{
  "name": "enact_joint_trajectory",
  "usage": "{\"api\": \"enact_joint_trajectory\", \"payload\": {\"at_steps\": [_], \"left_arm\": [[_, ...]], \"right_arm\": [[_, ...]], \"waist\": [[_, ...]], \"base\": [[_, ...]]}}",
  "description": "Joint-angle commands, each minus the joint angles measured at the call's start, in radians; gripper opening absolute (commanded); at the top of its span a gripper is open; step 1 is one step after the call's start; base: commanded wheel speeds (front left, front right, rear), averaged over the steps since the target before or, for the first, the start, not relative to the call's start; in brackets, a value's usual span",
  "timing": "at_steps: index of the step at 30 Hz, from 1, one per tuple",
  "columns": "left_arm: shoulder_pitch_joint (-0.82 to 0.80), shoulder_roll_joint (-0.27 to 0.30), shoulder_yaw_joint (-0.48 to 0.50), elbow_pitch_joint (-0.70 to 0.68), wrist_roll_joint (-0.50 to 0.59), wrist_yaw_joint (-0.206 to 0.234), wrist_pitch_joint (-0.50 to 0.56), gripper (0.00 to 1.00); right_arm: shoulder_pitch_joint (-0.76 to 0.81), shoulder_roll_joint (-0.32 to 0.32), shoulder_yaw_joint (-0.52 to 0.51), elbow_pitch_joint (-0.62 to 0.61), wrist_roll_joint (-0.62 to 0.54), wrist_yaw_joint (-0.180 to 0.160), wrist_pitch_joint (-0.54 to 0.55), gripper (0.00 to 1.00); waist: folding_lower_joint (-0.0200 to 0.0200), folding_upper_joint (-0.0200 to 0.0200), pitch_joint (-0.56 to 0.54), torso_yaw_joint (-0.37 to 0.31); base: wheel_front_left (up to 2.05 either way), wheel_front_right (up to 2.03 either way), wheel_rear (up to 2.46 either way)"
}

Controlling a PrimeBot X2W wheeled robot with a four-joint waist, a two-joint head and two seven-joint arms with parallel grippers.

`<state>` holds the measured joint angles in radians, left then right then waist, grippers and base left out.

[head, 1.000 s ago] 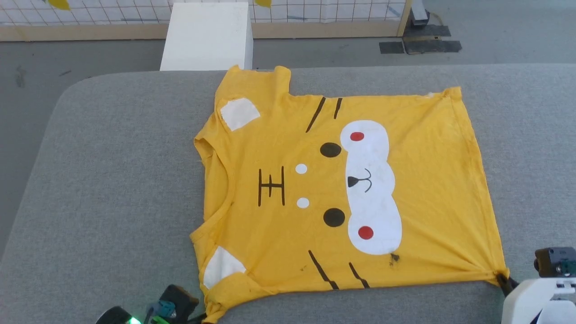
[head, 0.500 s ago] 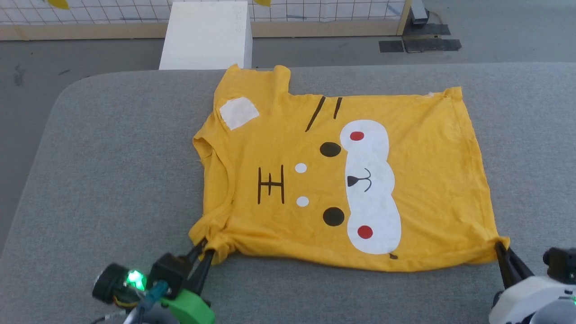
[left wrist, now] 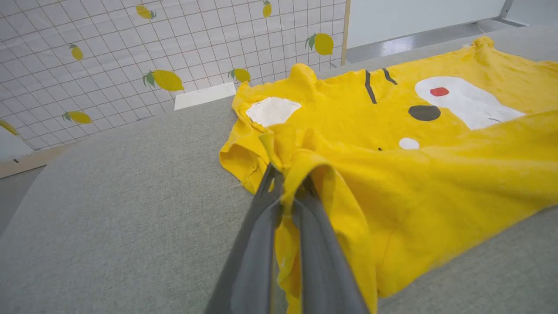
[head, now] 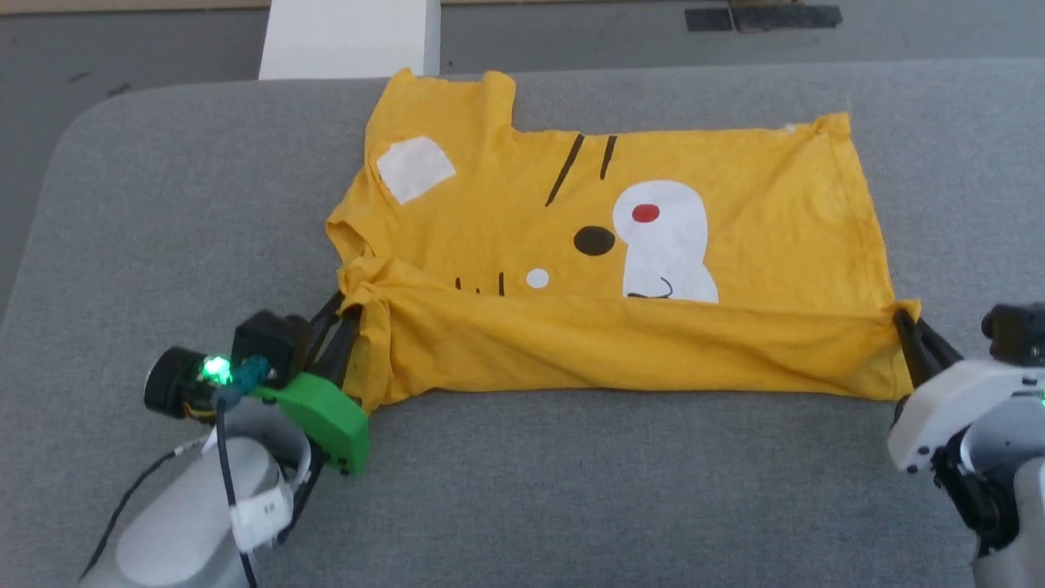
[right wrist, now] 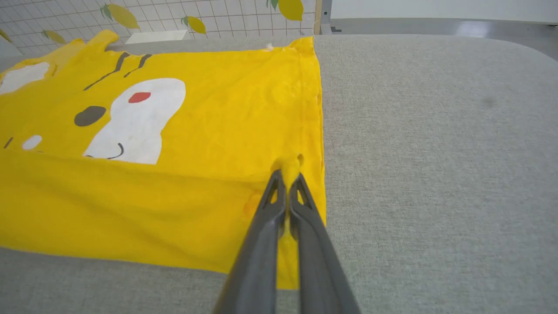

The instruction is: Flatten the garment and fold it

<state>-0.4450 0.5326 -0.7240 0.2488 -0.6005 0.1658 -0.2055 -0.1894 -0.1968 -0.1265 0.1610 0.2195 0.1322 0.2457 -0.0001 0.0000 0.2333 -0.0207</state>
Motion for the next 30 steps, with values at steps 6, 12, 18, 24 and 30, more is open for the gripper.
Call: {"api": "enact_joint_trajectory", "payload": {"at_steps": [6,12,18,24,30], "left_arm": [[-0.111,-0.027,0.015,0.107,-0.064,-0.078,0.065,0.0],[-0.159,-0.044,0.027,0.185,-0.17,-0.146,0.204,0.0],[-0.157,-0.057,0.044,0.222,-0.309,-0.196,0.376,0.12],[-0.138,-0.061,0.076,0.195,-0.346,-0.166,0.37,1.0],[-0.082,-0.049,0.112,0.158,-0.25,-0.067,0.144,1.0]], "right_arm": [[-0.124,-0.018,-0.003,0.079,0.019,-0.002,0.093,0.0],[-0.208,-0.013,-0.01,0.142,0.046,-0.002,0.226,0.0],[-0.259,0.0,-0.036,0.194,0.065,-0.002,0.405,0.0],[-0.252,0.033,-0.098,0.155,0.055,-0.002,0.499,0.76],[-0.18,0.056,-0.126,0.058,0.052,-0.002,0.402,1.0]], "waist": [[0.0001,0.0,0.086,0.001],[0.0001,0.0,0.13,0.001],[0.0001,0.0,0.144,0.001],[0.0001,0.0,0.119,0.011],[0.0001,0.0,0.059,0.021]], "base": [[0.0,0.0,0.0],[0.0,0.0,0.0],[0.0,0.0,0.0],[0.0,0.0,0.0],[0.0,0.0,0.0]]}}
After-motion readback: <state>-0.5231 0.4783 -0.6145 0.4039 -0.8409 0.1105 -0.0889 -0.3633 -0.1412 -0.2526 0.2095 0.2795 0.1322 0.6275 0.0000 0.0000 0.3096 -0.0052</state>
